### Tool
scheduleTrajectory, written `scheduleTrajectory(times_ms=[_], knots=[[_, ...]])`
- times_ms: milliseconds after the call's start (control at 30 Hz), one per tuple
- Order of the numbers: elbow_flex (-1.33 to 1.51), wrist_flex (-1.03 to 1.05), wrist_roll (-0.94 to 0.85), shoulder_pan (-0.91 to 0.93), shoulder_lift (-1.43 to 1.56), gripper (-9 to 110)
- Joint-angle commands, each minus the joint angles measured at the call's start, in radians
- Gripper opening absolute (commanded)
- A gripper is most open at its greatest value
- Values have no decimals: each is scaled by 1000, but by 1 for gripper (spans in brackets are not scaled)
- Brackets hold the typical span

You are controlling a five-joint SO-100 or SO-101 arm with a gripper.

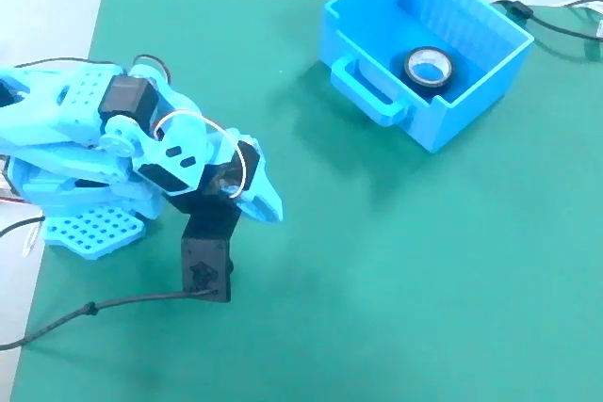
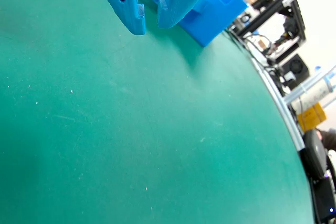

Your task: Put the tape in the box

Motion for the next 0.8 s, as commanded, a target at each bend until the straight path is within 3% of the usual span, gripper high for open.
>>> scheduleTrajectory(times_ms=[0, 767], knots=[[2, 2, 3, 12, 9, 0], [2, 2, 31, 17, 9, 0]])
